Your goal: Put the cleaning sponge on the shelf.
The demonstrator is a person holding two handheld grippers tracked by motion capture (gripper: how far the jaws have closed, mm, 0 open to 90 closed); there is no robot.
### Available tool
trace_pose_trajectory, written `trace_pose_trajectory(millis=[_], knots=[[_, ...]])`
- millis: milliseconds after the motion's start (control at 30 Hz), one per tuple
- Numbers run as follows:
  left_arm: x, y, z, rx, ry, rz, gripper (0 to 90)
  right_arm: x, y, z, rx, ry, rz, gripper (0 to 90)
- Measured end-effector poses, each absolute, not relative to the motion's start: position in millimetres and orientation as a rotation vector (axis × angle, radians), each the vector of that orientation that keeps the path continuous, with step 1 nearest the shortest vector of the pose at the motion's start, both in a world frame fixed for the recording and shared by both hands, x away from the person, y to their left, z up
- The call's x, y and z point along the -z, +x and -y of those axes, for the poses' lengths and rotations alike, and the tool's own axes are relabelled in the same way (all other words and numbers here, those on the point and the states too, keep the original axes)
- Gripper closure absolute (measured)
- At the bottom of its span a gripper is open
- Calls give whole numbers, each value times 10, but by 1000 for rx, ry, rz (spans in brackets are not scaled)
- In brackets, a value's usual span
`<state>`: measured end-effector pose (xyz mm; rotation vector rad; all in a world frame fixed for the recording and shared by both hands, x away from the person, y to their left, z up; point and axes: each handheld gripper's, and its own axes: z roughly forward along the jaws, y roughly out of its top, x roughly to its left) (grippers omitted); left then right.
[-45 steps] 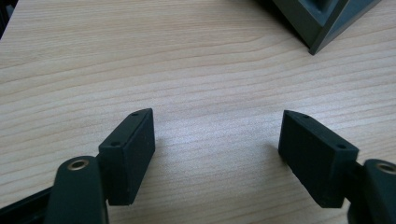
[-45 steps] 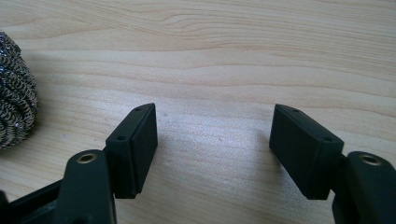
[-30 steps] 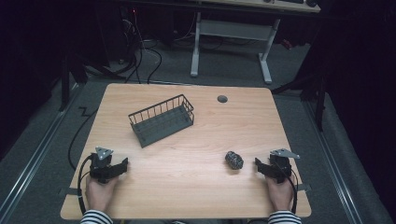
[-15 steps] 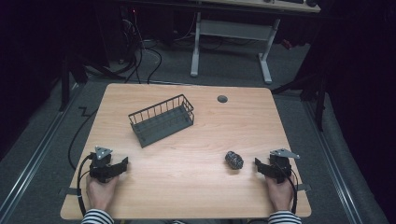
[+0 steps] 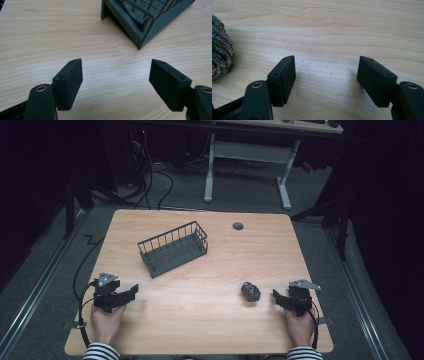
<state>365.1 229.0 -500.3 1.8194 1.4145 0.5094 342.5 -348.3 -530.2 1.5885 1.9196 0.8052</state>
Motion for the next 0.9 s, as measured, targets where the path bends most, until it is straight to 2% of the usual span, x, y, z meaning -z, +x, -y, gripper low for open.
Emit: trace_pose_trajectory(millis=[500,900], knots=[[4500,3889,-2153,-474,1823,-1340,251,5304,3426,3484,-808,1581,-1924,311],[4316,4260,-2023,-473,1842,-1351,252,5304,3425,3482,-809,1577,-1928,309]])
